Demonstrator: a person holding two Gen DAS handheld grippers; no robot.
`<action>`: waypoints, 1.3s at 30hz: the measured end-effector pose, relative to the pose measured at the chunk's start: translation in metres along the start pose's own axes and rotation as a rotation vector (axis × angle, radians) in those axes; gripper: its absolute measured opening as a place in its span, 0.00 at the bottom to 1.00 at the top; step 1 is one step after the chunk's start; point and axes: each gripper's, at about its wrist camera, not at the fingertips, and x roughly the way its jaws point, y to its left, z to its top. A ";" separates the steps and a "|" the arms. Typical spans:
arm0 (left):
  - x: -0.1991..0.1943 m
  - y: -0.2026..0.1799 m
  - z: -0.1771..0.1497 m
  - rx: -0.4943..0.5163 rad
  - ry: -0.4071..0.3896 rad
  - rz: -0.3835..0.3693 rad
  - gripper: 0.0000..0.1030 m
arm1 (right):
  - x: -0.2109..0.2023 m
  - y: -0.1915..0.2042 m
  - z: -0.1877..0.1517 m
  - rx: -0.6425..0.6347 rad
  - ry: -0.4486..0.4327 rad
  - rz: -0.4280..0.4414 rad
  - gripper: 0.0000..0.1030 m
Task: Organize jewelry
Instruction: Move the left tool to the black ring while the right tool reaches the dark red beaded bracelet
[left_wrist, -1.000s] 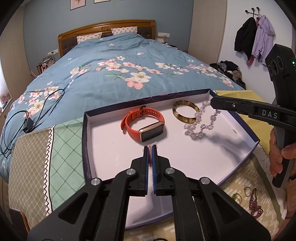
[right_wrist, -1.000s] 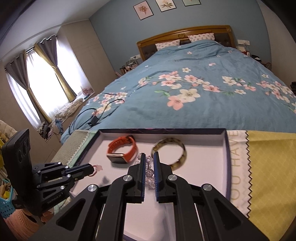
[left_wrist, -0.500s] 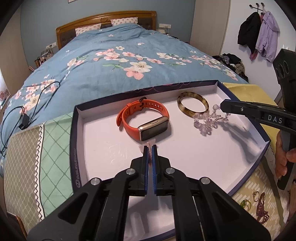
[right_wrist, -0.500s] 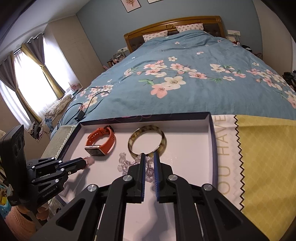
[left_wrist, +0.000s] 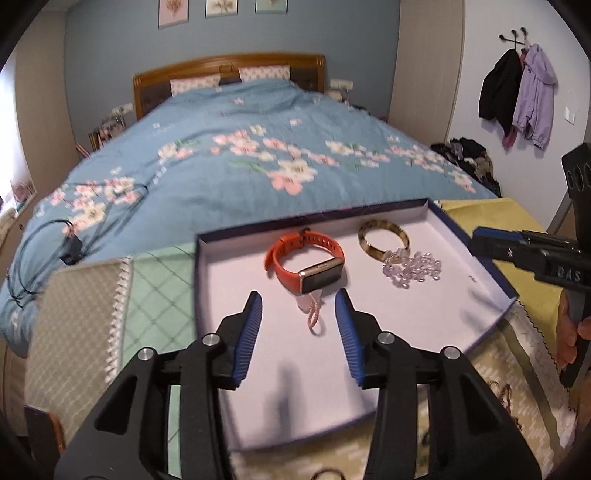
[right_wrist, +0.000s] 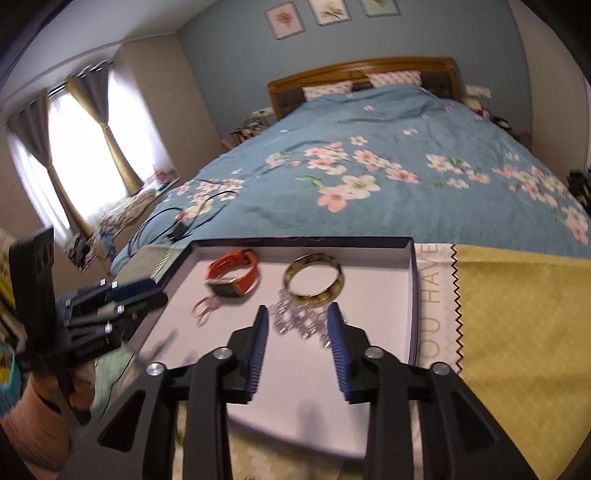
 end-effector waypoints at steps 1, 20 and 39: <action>-0.011 -0.001 -0.003 0.004 -0.019 -0.006 0.42 | -0.006 0.004 -0.004 -0.022 -0.001 0.010 0.33; -0.081 -0.006 -0.089 -0.042 -0.004 -0.037 0.48 | -0.044 0.033 -0.101 -0.096 0.143 0.030 0.45; -0.093 -0.021 -0.110 -0.050 -0.005 -0.043 0.50 | -0.043 0.062 -0.132 -0.196 0.187 -0.037 0.48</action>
